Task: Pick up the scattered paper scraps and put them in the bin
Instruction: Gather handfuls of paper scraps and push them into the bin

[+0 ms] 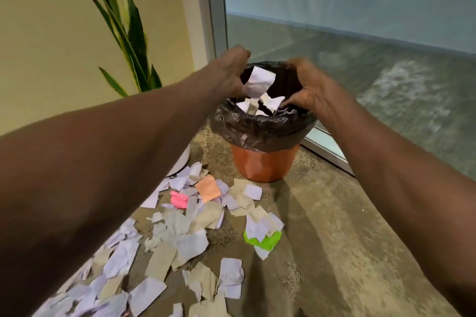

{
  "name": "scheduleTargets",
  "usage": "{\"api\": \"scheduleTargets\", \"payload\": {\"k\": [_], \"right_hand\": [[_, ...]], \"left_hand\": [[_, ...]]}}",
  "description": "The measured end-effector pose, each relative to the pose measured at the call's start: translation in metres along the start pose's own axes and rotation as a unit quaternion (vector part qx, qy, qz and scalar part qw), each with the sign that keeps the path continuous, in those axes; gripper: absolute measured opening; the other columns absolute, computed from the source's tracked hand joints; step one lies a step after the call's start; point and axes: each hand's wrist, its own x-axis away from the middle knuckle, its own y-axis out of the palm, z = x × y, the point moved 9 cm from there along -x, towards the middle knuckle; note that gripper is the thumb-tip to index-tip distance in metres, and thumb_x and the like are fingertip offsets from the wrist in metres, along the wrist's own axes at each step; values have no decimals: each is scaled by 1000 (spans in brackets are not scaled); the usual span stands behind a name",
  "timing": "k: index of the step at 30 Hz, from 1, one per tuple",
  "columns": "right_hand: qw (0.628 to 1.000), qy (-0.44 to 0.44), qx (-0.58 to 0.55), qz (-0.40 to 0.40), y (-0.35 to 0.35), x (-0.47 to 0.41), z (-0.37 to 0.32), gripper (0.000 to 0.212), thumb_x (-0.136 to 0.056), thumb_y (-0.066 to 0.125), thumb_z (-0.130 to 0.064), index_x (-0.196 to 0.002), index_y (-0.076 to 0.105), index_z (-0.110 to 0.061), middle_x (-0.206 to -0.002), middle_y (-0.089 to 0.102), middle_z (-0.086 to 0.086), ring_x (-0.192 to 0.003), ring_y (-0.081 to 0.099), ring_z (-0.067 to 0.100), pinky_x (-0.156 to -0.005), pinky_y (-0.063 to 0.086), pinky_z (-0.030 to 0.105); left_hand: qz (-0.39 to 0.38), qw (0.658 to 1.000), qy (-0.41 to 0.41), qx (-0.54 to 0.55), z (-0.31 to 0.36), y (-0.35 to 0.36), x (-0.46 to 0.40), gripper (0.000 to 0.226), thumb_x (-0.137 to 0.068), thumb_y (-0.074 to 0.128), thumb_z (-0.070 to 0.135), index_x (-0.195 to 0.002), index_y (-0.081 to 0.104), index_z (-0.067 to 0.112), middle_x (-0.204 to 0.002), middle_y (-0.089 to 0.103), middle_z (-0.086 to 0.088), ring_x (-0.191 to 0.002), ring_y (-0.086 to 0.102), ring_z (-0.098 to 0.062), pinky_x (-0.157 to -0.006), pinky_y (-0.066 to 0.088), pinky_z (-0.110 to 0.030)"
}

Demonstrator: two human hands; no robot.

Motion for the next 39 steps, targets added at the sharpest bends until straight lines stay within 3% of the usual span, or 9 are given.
{"api": "scheduleTargets", "payload": {"k": [5,8,11,20,25,28,30,34,39], "right_hand": [[998,-29,-45,32,5,-5,7,26,-90,53,-24,-108,66,-10,-108,70,11,-98,64,28,-92,50,46],[997,-40,-29,64,4,-9,13,44,-93,57,-26,-132,52,-5,-142,50,22,-122,56,41,-99,51,45],[995,-82,-7,50,12,18,16,33,-97,57,-20,-123,57,1,-121,64,26,-96,69,32,-75,61,35],[976,-11,188,-107,41,88,141,11,-97,55,-6,-95,63,0,-75,63,16,-58,56,20,-50,49,24],[862,10,500,-89,-13,70,239,18,-87,69,-18,-95,70,-2,-100,69,19,-82,63,26,-70,50,35],[772,20,624,-118,-38,64,281,87,-62,75,-58,-137,53,-20,-141,54,8,-124,54,26,-95,46,33],[738,43,659,-141,-48,57,308,119,-48,69,-76,-152,31,-30,-158,32,8,-141,38,30,-109,39,43],[668,36,705,-234,-29,73,343,112,-69,68,-77,-157,15,-33,-167,2,6,-153,7,33,-120,20,49],[647,-23,671,-362,21,124,357,112,-66,72,-75,-155,15,-39,-167,-5,-3,-153,-5,30,-121,13,54]], "left_hand": [[-40,994,3,100,-17,-1,0,51,-105,35,25,-150,21,3,-136,41,-9,-118,47,-24,-110,34,-40],[27,988,39,147,-18,-34,-14,45,-102,43,23,-144,39,8,-125,56,-20,-106,60,-25,-91,51,-35],[98,986,59,123,-29,-73,-5,29,-102,43,21,-121,56,4,-90,63,-10,-73,60,-17,-65,53,-24],[116,990,-50,65,-168,-145,60,14,-98,56,13,-87,60,6,-79,68,-10,-74,60,-17,-83,54,-28],[118,970,-74,-200,-262,-195,103,21,-89,67,14,-73,67,0,-73,70,-13,-61,65,-24,-68,56,-37],[148,905,-61,-394,-284,-223,122,36,-87,69,21,-54,61,10,-63,68,-10,-60,63,-19,-56,43,-25],[153,865,-34,-477,-288,-230,132,29,-90,65,21,-64,61,7,-73,65,-15,-56,47,-11,-49,28,-21],[110,817,0,-566,-310,-231,137,27,-95,59,28,-107,66,5,-111,67,-11,-85,56,-17,-64,38,-17],[-45,771,-64,-632,-367,-214,145,99,-70,49,85,-144,38,22,-161,17,-12,-147,16,-33,-115,26,-49]]}}
